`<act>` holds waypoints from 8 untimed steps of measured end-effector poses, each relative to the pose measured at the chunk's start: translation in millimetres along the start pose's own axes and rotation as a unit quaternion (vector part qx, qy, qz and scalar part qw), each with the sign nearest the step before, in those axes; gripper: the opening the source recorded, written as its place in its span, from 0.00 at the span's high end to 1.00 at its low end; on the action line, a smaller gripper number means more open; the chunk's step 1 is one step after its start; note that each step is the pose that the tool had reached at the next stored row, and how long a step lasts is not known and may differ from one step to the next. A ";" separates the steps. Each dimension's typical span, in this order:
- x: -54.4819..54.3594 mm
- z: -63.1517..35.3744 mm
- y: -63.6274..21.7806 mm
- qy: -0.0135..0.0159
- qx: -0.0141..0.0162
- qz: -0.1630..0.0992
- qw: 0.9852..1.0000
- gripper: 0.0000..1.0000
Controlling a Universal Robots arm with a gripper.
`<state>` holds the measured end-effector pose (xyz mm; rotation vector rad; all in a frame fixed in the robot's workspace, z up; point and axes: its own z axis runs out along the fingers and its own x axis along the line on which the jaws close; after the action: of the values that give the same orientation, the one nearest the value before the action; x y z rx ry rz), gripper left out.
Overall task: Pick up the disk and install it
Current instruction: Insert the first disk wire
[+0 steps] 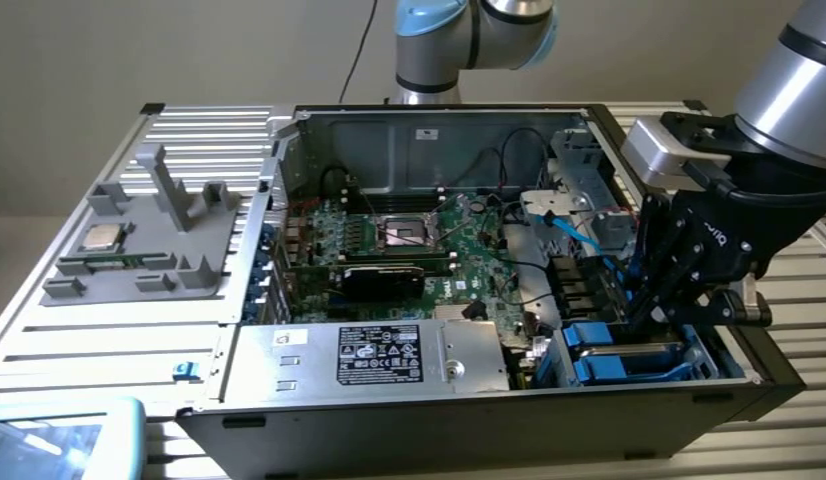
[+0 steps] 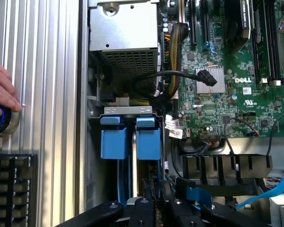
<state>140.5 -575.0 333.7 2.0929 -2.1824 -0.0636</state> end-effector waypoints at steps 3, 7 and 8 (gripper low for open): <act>0.0 0.0 0.0 0.000 0.000 0.000 1.000 0.84; 0.0 0.1 0.7 0.000 0.000 0.000 1.000 0.84; 0.0 0.2 1.1 0.000 0.001 0.000 1.000 0.84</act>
<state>139.4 -575.0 333.6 2.0935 -2.1834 -0.0623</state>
